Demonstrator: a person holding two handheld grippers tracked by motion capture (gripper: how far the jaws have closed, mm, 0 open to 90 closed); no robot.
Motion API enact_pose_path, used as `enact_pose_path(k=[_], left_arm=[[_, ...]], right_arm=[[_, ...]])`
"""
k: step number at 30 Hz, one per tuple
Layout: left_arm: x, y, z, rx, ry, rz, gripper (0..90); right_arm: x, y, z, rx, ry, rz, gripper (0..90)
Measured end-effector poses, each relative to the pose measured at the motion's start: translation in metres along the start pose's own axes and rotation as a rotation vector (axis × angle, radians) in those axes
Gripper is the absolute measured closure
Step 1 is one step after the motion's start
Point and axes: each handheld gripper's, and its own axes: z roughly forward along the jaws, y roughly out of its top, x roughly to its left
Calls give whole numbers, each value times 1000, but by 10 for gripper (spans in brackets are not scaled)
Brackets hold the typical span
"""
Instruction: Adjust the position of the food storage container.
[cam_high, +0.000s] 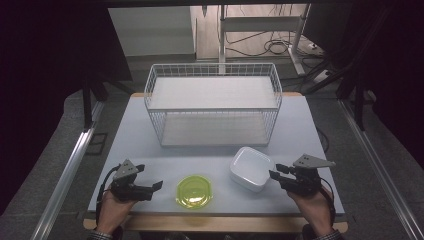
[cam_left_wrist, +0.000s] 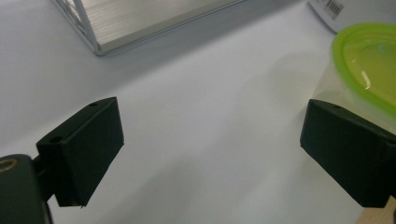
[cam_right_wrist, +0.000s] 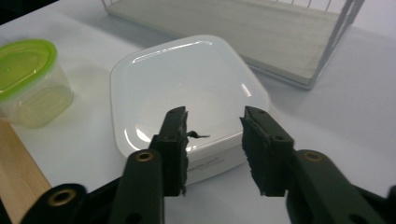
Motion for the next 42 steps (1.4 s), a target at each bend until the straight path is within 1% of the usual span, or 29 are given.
enact_pose_path(k=[1,2,3,5,6,7,8,11,13,15,16,17,18,19,20,21,22,23,24,25,26,27,28,29,33,36,38,41,42], left_arm=[[0,0,0,0,0,0,97],[-5,5,-2,-15,-37,-14,128],[-9,7,-4,-24,-55,-4,165],[-19,13,-7,-37,-86,24,277],[-19,13,-7,-37,-86,24,324],[-25,16,-8,-45,-103,32,324],[-37,21,-9,-59,-133,58,426],[-55,29,-10,-70,-189,100,574],[-68,33,-9,-68,-224,125,666],[-80,36,-6,-53,-261,136,759],[-80,36,-6,-53,-261,136,794],[-92,39,-2,-38,-293,147,828],[-98,40,1,-28,-312,154,858],[-98,40,1,-28,-312,154,880],[-108,40,5,-11,-341,165,895],[-108,40,5,-11,-341,165,899],[-117,39,10,1,-362,169,899],[-121,39,12,11,-373,170,900],[-125,39,14,17,-379,172,900],[-125,39,14,17,-379,172,900],[-131,37,17,31,-390,173,900],[-131,37,17,31,-390,173,900],[-136,35,21,47,-393,180,900],[-137,34,23,56,-397,183,900],[-143,32,32,83,-391,191,900],[-145,30,39,106,-360,203,900],[-144,29,42,122,-343,197,900],[-142,29,44,128,-342,186,900],[-140,29,45,135,-327,184,900]], right_arm=[[1,0,1,2,1,-2,638],[2,0,1,3,4,-1,643],[2,0,1,2,6,1,645],[4,1,1,-4,9,-1,646],[5,1,1,-7,12,-2,646],[5,1,1,-7,12,-2,646],[8,2,2,-8,18,-9,643],[13,3,5,-3,25,-28,620],[15,3,7,1,27,-39,608],[18,4,8,-1,25,-49,602],[19,4,8,-2,27,-53,596],[20,5,8,-2,27,-56,589],[21,5,9,-3,28,-62,580],[21,5,9,-3,28,-62,580],[23,5,10,-2,24,-71,560],[23,5,10,-2,24,-71,560],[25,4,11,4,19,-82,548],[25,4,11,5,19,-83,544],[26,4,12,7,18,-84,543],[26,4,11,8,18,-84,543],[26,4,11,6,16,-85,543],[26,4,11,3,15,-87,540],[26,4,11,2,15,-89,538],[26,4,11,2,14,-90,537],[26,3,12,9,12,-97,529],[27,3,13,10,10,-106,522],[27,3,13,9,10,-112,517],[27,3,13,12,9,-114,513],[27,3,14,13,7,-117,511]])
